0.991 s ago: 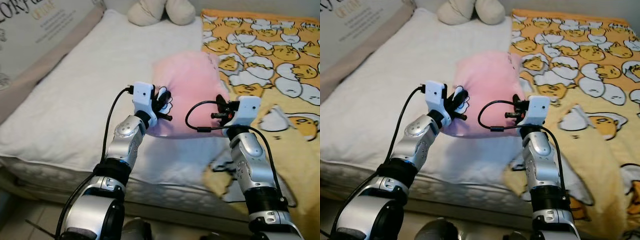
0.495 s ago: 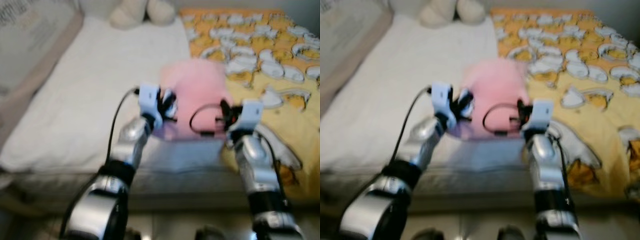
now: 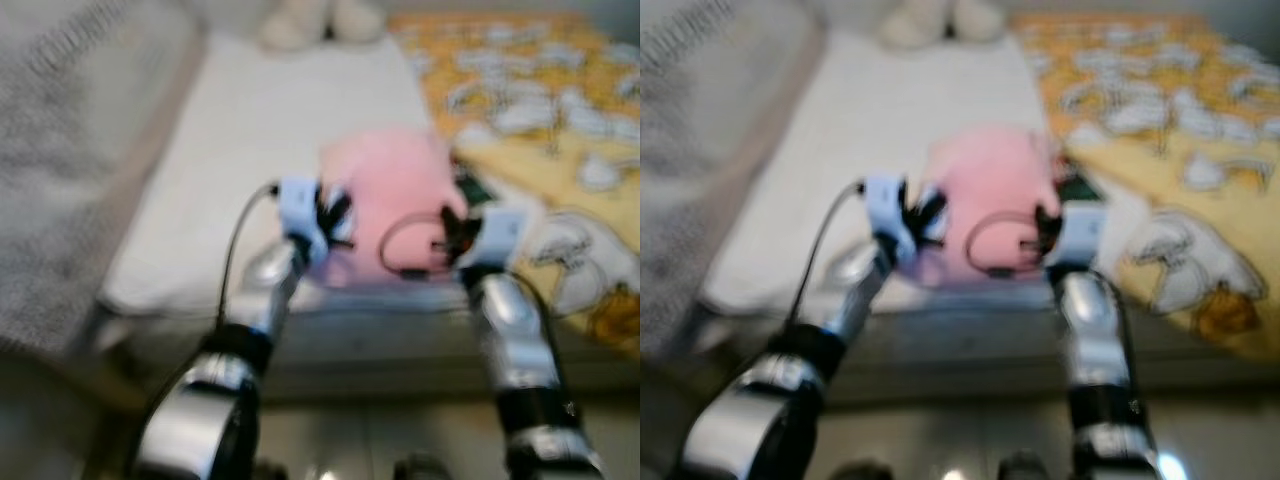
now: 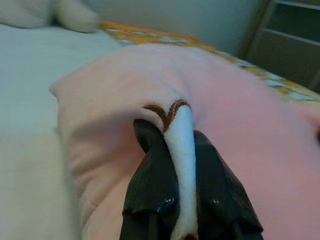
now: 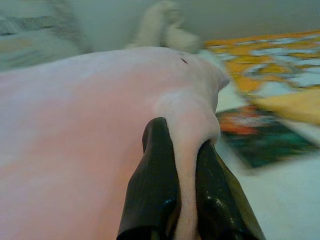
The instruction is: Clean up the room
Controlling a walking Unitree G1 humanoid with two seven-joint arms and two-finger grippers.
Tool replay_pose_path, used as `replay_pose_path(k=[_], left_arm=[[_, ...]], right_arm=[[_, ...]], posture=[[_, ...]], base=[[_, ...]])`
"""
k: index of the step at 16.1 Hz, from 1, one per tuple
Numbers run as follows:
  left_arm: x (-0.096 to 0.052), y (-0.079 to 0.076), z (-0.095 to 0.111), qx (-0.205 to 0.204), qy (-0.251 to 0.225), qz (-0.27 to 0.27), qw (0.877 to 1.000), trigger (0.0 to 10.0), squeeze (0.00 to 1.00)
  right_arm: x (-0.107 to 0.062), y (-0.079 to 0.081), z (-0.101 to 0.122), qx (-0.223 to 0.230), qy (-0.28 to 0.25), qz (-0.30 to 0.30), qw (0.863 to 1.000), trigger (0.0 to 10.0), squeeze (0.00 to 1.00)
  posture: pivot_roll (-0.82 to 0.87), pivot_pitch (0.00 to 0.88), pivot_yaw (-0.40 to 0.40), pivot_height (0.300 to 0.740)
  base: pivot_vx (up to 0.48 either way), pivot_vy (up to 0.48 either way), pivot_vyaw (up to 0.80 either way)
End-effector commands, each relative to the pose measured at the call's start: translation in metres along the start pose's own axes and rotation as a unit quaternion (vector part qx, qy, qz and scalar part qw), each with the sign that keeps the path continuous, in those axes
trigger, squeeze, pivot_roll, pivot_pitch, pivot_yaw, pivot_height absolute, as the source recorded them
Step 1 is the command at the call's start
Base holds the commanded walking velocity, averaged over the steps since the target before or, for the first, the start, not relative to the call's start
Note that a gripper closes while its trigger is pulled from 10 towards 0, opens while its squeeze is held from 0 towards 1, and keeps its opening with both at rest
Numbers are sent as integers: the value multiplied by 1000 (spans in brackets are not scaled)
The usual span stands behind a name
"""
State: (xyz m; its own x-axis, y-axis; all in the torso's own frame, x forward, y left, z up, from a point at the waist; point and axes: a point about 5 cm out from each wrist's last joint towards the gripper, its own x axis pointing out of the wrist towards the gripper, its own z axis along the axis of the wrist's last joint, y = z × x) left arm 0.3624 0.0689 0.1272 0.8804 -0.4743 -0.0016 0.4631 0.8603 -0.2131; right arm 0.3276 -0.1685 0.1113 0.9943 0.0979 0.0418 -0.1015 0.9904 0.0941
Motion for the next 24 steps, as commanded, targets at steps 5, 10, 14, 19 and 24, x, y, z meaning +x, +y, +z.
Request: replay_pose_path(k=[5,10,14,19,24], left_arm=[[0,4,7,9,-19,23,1000,0,0],[0,3,9,14,-27,21,999,0,0],[2,3,11,13,-28,26,999,0,0],[2,3,9,14,-26,31,999,0,0],[3,1,10,14,-28,29,999,0,0]], right_arm=[[2,-14,8,-11,-13,-28,999,0,0],[4,-13,7,-13,-12,-26,1000,0,0],[4,-13,8,-15,-13,-25,1000,0,0],[5,-14,8,-19,-10,-21,1000,0,0],[6,-13,8,-19,-12,-21,1000,0,0]], posture=[[-107,0,51,730],[-108,0,48,730],[-107,0,47,730],[-103,0,41,730],[-101,0,41,730]], base=[[0,180,124],[173,0,0],[435,0,0],[434,0,0],[436,0,0]])
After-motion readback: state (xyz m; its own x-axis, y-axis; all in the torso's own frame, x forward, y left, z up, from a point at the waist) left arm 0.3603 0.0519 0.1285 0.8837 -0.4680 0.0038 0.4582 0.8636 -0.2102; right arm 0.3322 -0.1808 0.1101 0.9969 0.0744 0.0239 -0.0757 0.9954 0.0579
